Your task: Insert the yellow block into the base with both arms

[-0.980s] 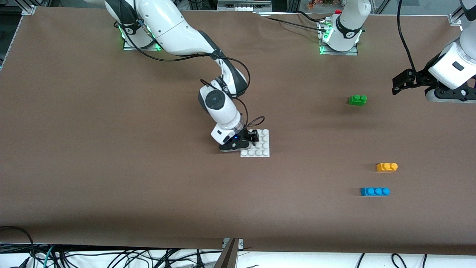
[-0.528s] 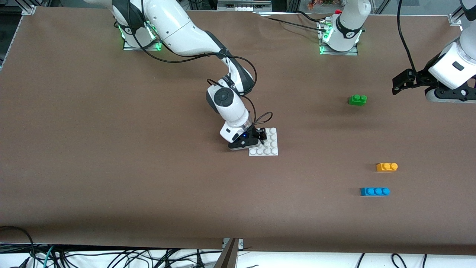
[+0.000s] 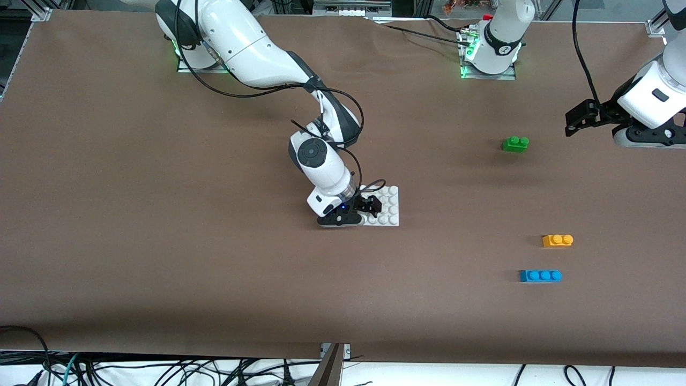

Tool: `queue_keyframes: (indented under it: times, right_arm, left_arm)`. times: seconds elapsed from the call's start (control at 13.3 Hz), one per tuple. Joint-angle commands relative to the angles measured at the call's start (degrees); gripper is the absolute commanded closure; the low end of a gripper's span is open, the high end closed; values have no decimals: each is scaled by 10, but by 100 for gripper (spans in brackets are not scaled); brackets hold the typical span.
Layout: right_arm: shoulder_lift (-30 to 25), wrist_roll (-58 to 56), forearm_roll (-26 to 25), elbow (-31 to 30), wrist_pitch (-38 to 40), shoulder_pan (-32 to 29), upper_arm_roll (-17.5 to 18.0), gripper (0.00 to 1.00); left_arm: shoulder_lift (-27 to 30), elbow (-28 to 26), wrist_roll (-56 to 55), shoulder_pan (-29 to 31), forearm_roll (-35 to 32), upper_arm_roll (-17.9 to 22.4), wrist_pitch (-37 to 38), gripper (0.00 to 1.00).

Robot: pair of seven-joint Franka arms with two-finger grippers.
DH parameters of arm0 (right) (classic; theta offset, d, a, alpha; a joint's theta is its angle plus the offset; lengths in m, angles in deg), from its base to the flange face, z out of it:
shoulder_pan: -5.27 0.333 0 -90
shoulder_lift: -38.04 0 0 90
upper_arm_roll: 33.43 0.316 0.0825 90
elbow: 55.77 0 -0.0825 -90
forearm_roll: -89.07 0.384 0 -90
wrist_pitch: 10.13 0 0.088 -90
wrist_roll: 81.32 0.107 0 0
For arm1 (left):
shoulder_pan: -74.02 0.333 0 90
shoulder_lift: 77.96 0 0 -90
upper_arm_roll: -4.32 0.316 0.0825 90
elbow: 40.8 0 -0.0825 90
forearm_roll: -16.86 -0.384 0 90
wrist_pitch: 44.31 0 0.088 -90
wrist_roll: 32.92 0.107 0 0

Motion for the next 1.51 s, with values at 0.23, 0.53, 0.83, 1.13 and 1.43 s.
queue_keyframes:
  times: [0.23,0.53,0.83,1.13,1.43]
  right_arm:
    - [-128,-38,4,-23,180,-119,4,0]
    - [-311,-185,-12,-144,363,-246,-2,0]
    - [-455,-287,-126,-222,468,-325,-10,0]
    - [-563,-356,-179,-289,502,-379,-7,0]
    - [-578,-354,-184,-301,504,-381,-7,0]
  left_arm:
    - [-18,16,3,3,7,3,8,0]
    - [-37,16,10,4,5,5,8,0]
    - [-95,38,14,23,3,12,-28,0]
    - [-191,53,96,67,3,13,-138,0]
    - [-294,52,102,82,2,16,-268,0]
